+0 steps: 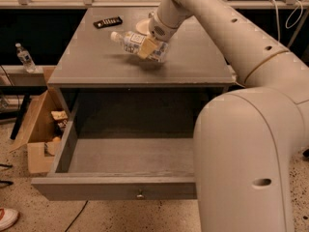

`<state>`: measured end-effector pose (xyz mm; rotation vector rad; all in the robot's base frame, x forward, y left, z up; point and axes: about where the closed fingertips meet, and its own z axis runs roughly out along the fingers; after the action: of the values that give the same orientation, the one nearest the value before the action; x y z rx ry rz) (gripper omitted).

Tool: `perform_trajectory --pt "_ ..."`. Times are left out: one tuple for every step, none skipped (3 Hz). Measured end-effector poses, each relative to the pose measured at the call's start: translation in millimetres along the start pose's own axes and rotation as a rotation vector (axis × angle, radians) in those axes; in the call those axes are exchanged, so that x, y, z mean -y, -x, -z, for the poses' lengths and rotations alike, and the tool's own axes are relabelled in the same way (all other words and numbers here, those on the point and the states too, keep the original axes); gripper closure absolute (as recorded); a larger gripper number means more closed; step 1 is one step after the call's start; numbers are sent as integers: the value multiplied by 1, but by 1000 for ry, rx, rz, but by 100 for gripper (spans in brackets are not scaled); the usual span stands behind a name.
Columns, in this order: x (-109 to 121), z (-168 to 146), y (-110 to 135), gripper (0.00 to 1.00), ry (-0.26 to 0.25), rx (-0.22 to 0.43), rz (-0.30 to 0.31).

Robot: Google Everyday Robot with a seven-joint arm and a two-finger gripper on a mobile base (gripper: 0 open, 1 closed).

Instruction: Pick blue plastic bottle from top drawer and place on counter

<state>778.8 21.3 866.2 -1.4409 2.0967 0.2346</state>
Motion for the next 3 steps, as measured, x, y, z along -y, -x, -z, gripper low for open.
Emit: perform_trajectory --pt "6 -3 1 0 0 15 -20" --pt "12 11 -5 0 -24 27 -43" --pt "23 51 -14 0 -99 8 -60"
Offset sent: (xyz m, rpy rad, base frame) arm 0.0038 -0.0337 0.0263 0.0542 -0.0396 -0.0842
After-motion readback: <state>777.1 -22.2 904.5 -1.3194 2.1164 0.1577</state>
